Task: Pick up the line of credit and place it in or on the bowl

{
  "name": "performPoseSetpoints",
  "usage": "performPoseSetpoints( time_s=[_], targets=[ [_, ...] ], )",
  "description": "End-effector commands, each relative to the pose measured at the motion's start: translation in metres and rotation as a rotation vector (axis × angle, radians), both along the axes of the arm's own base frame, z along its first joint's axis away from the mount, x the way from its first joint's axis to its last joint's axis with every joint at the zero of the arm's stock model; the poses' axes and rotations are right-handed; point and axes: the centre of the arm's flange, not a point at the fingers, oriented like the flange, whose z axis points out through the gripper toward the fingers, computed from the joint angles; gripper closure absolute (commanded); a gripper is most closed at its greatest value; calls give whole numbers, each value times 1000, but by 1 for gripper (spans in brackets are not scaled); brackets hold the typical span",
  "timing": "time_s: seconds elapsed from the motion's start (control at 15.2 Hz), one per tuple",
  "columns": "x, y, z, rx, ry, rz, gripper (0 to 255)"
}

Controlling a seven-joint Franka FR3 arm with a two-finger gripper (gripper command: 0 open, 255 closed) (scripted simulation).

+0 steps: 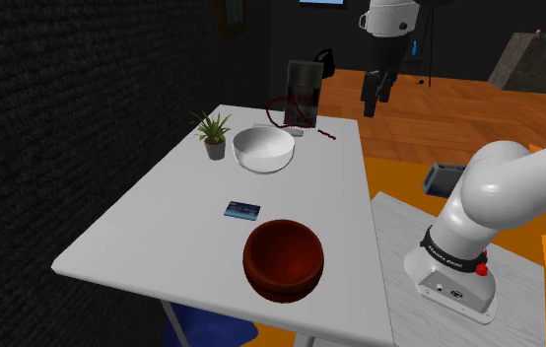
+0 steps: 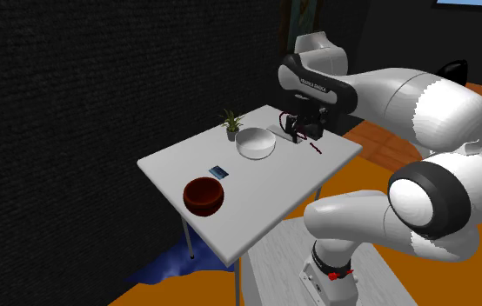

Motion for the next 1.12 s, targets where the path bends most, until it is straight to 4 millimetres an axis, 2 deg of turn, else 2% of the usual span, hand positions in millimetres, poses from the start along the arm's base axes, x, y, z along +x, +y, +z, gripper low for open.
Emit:
performPoseSetpoints(
  time_s=[0.0,1.06],
  targets=[
    [0,0,0,0,0,0,0],
    [41,117,-127,152,-323,262,0]
  ],
)
